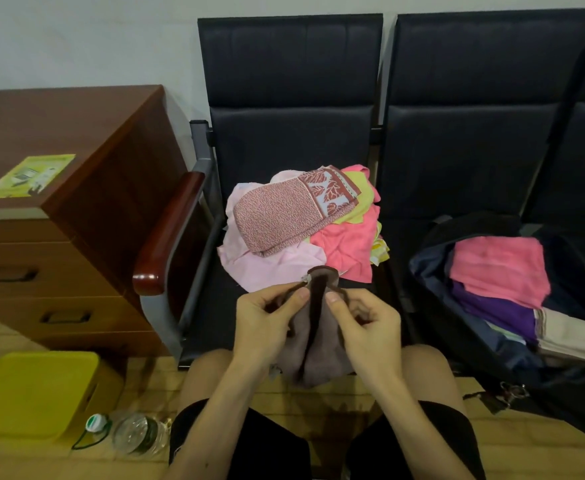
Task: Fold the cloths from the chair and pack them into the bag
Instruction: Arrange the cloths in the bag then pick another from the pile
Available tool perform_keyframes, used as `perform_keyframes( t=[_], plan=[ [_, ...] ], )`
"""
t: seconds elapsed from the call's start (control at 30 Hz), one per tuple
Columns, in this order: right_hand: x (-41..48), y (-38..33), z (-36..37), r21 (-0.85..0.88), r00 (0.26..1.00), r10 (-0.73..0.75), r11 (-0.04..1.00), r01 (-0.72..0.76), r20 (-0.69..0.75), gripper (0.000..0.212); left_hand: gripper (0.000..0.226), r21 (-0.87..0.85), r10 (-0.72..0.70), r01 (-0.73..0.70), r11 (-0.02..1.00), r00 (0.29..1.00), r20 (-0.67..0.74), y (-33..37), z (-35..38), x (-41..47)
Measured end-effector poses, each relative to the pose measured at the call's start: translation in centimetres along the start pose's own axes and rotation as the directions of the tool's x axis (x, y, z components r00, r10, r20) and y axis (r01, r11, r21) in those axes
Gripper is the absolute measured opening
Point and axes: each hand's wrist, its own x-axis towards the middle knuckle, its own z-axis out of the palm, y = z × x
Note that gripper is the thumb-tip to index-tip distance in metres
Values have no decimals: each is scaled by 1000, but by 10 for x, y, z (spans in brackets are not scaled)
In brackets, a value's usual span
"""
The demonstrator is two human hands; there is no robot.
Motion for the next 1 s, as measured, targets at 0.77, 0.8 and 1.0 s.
perform_keyframes(
  t=[0.77, 0.8, 1.0],
  plan=[
    [34, 12, -25, 68, 964, 233, 968, -243, 132, 60, 39, 42, 150, -174, 984, 930, 337, 26, -20, 21],
    [38, 11, -28, 75, 925, 271, 951, -300, 268, 62, 38, 60, 151, -186, 981, 915, 375, 30, -23, 24],
    [62, -34, -27, 213, 960, 4, 975, -66, 281, 11, 20, 137, 238, -267, 954, 951, 196, 33, -36, 37]
  ],
)
